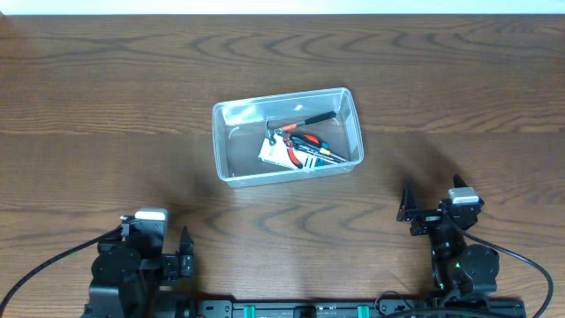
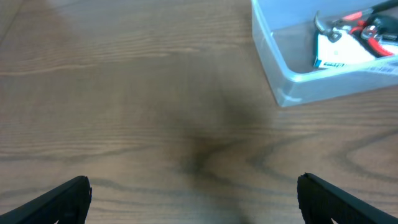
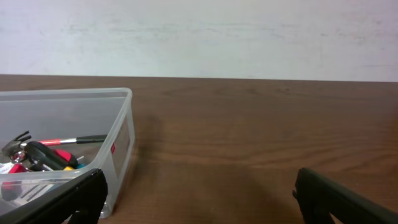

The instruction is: Pack container

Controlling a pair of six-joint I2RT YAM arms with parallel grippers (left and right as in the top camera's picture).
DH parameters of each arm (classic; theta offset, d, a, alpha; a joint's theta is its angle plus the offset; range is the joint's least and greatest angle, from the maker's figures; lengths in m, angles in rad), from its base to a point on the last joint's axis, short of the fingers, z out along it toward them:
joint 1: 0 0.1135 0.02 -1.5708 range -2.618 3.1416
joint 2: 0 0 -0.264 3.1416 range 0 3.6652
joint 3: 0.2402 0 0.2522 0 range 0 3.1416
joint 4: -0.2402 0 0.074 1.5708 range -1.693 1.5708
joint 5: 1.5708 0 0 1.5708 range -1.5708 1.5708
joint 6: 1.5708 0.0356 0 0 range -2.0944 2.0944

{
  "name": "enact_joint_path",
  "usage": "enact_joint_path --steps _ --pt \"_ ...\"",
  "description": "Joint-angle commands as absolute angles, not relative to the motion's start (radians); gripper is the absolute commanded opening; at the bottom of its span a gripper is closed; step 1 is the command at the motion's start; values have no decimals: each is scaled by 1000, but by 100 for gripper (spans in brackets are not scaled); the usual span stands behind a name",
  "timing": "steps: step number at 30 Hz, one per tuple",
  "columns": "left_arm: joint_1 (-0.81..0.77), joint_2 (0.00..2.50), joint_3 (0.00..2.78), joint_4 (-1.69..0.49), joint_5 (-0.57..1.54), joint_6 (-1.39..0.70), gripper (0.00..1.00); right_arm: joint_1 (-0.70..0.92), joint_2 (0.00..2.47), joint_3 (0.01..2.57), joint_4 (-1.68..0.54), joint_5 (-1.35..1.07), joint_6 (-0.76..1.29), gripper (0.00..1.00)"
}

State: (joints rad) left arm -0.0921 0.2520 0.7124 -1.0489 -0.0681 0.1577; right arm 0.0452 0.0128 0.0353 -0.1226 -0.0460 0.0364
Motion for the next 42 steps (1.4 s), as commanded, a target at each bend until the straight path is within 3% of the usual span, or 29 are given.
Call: enact_joint_path --steps 1,5,19,23,31,42 --pt "-74 226 716 -1045 -77 164 98 59 7 29 -122 -52 21 99" --pt "-60 154 663 -955 -71 165 98 59 7 29 -122 -52 21 99" --pt "-60 22 112 -35 35 165 98 59 7 29 -122 -52 21 99" --pt "-60 2 6 108 57 165 98 59 7 29 -122 -52 21 99" --pt "-60 2 4 -62 130 204 98 59 7 29 -122 -52 21 99" --pt "-60 5 4 -60 127 144 98 59 7 29 -122 -52 21 99"
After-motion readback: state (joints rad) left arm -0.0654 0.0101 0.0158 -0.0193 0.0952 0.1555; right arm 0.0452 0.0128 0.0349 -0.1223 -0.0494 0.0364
